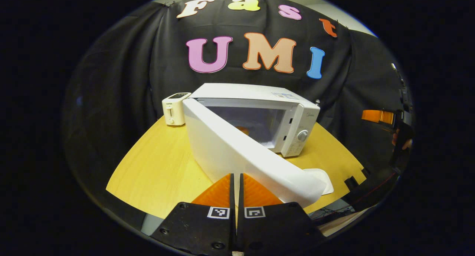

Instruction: Open the microwave oven with the left hand, put the food in, and close the microwave oven.

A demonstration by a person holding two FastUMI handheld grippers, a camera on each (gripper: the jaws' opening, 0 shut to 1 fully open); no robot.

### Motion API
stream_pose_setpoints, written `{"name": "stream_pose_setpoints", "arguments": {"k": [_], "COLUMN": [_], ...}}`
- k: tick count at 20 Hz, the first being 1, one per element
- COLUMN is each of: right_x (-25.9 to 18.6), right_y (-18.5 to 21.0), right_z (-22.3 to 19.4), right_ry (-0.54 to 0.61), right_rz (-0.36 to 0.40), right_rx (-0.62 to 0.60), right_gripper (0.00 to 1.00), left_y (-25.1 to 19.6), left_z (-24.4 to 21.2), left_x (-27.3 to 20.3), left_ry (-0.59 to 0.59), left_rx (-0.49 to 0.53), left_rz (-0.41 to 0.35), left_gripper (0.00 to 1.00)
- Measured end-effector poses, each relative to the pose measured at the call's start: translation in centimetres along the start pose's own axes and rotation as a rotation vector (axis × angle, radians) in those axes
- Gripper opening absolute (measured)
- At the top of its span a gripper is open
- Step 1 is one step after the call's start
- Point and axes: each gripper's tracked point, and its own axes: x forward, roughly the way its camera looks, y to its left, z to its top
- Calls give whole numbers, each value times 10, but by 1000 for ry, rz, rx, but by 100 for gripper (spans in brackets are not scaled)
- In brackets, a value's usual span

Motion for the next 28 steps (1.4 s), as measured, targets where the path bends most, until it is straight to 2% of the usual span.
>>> {"name": "stream_pose_setpoints", "arguments": {"k": [4, 9, 16, 28], "right_x": [-5, -15, -23, -25], "right_y": [-28, -59, -66, -69], "right_z": [9, 15, 20, 17], "right_ry": [-12, -22, -46, -36], "right_rz": [-14, -47, -50, -18], "right_rx": [14, -6, 6, 8], "right_gripper": [91, 91, 91, 91], "left_y": [-44, -84, -106, -111], "left_z": [12, 27, 48, 68], "left_x": [26, 62, 105, 133], "left_ry": [-20, -51, -81, -114], "left_rx": [8, 0, -12, -37], "left_rz": [-67, -113, -96, -61], "left_gripper": [0, 0, 0, 0]}}
